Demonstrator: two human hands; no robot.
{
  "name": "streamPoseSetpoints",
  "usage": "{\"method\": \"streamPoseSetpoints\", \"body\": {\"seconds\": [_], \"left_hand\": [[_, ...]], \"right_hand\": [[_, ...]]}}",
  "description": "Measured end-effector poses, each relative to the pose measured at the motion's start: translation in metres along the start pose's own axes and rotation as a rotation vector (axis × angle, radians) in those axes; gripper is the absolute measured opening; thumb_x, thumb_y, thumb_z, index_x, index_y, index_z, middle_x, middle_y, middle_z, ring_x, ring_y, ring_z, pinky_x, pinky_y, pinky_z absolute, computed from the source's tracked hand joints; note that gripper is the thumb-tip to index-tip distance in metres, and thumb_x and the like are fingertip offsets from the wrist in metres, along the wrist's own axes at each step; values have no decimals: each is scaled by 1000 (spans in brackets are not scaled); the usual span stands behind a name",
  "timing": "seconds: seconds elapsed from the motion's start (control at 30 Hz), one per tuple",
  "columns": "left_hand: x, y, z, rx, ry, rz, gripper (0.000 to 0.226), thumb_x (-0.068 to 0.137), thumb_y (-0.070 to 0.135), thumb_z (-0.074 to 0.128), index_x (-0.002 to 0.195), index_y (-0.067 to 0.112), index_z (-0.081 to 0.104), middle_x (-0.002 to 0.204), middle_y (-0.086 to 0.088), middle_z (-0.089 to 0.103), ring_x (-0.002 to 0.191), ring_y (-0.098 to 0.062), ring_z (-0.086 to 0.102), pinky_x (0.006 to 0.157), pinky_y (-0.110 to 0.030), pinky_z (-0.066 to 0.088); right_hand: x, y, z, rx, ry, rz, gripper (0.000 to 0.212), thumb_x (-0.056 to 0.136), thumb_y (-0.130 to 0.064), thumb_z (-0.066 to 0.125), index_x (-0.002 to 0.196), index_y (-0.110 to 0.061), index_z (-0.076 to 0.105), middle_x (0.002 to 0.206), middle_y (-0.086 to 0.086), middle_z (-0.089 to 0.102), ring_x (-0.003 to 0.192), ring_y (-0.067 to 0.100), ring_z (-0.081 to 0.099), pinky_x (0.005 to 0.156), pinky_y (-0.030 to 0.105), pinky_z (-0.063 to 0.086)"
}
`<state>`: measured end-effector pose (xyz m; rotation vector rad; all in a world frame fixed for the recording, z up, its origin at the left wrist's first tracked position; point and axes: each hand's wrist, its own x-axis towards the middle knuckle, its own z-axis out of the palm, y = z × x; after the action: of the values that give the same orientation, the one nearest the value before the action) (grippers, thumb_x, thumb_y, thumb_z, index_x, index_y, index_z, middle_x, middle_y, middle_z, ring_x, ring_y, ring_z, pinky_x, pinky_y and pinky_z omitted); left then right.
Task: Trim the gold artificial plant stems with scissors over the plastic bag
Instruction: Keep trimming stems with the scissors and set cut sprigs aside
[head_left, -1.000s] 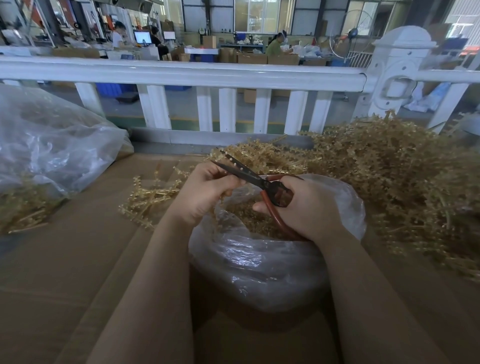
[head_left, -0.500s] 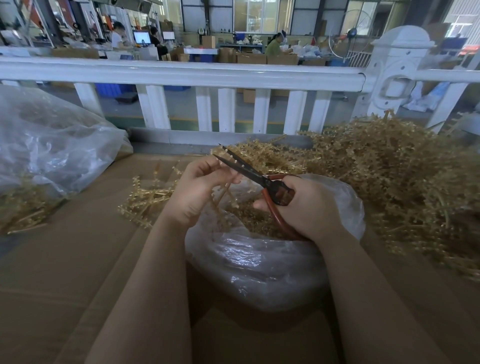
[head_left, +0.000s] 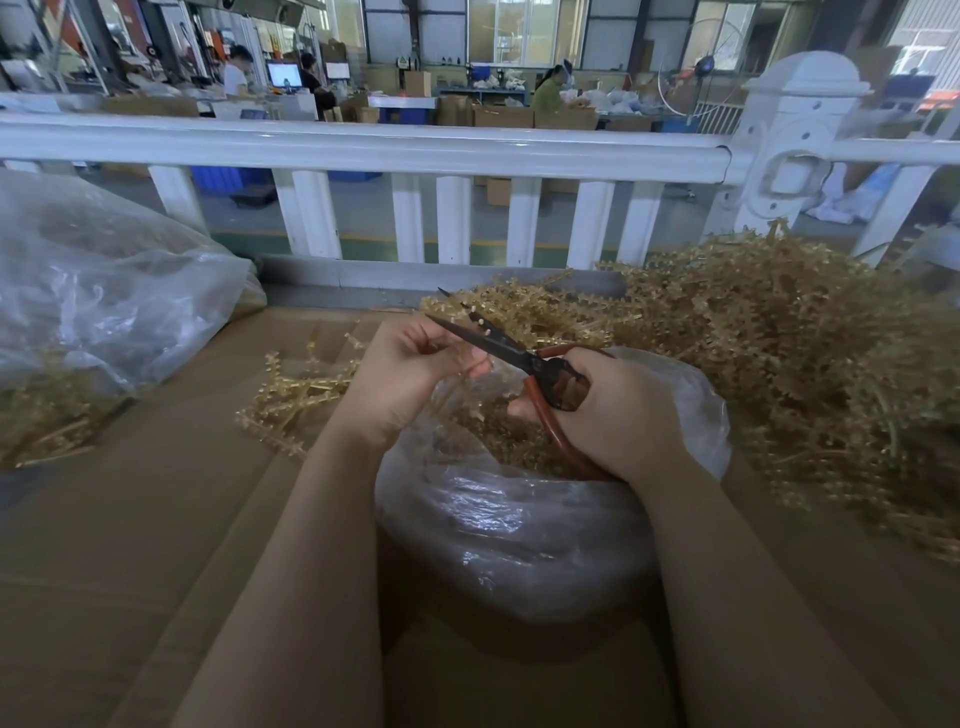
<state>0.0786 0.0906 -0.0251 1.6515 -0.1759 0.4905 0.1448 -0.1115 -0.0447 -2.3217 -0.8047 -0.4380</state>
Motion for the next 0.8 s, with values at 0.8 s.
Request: {"method": "streamPoseSetpoints", "body": {"seconds": [0.8], "left_hand": [[2,-10,6,-14,-53,-16,9,85,6,70,81,-2,73,78,-12,74,77,-20,70,80,-26,55]], "right_hand": [[-2,-4,-2,53,10,-18,52,66,-89,50,94,-47,61,72,-28,59,70,-14,51,56,8,32]]}}
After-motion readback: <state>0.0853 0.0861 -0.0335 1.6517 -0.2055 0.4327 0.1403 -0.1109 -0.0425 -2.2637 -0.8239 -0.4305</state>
